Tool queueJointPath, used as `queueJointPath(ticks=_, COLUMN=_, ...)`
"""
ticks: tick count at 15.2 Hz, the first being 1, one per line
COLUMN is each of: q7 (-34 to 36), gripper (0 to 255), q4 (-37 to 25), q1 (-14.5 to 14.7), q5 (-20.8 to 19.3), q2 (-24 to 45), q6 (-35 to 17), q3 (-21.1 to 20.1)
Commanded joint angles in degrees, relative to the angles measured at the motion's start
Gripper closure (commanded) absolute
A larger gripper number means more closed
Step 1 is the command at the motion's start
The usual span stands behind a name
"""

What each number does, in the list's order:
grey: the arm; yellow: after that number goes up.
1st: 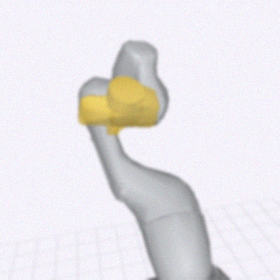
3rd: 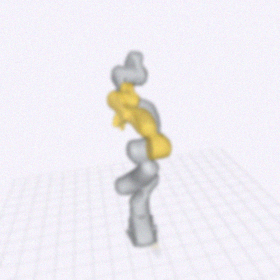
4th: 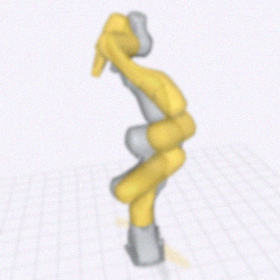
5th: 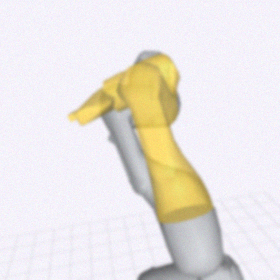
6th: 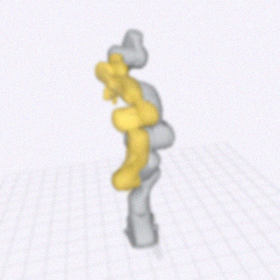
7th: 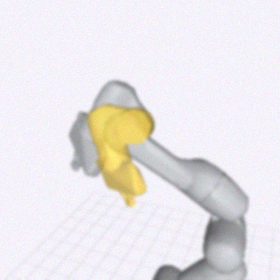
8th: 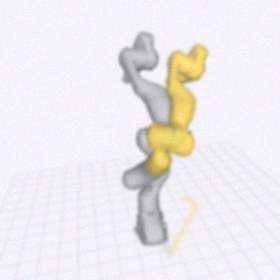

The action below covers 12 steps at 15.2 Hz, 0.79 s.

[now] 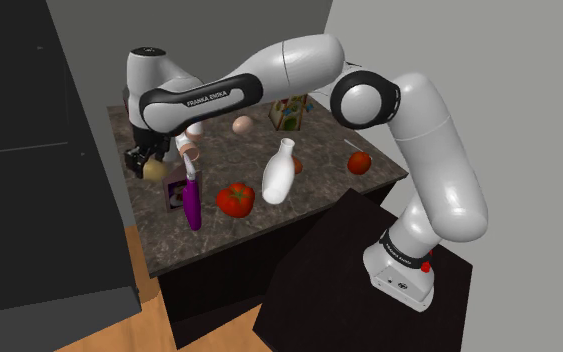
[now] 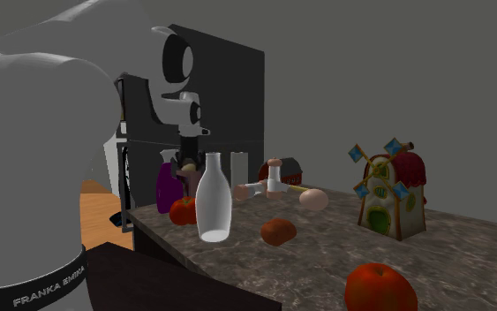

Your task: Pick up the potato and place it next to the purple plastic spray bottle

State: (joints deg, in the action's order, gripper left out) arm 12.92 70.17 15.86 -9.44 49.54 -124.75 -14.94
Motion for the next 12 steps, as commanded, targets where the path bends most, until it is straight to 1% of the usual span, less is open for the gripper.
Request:
queueJointPath(ticks=1, q7=-0.04, gripper=255, q4=0.33, q1=-0.02, q5=-0.13, q2=0.75, q6=-1.10, q3=0.13)
queueJointPath(ticks=12, q7=0.06, gripper=255, q4=0.14, q1=0.46, q5=-0.87, q2=5.80, q6=-5.95, q3=0.91)
